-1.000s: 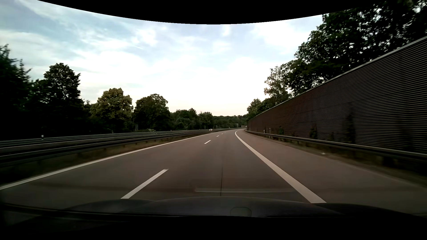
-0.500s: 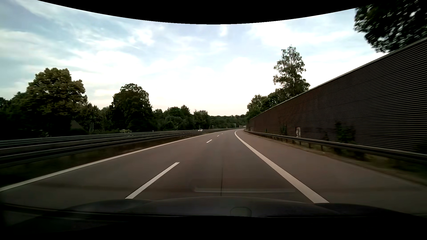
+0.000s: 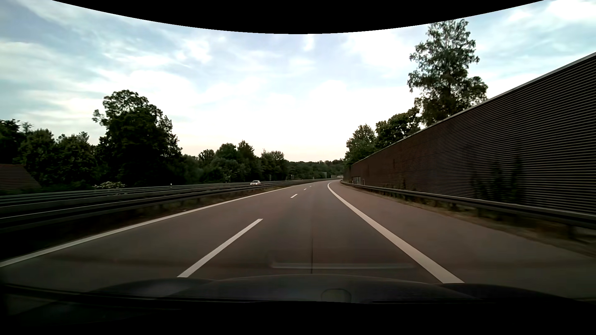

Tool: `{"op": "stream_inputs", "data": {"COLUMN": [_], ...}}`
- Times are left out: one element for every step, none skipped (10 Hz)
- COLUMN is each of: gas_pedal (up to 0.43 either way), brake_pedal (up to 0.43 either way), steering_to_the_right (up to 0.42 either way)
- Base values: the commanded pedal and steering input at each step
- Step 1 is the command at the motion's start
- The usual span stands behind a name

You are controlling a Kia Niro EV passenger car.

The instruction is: Follow the waypoints while adhering to traffic rules and regulations

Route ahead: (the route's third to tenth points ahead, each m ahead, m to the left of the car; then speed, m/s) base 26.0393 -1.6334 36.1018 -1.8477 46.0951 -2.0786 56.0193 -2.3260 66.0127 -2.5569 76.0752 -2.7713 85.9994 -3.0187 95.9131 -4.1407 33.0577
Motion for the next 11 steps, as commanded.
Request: {"op": "stream_inputs", "data": {"gas_pedal": [0.240,0.240,0.240,0.240,0.240,0.240,0.240,0.240,0.240,0.240,0.240], "brake_pedal": [0.006,0.006,0.006,0.006,0.006,0.006,0.006,0.006,0.006,0.006,0.006], "steering_to_the_right": [0.006,0.006,0.006,0.006,0.006,0.006,0.006,0.006,0.006,0.006,0.005]}}
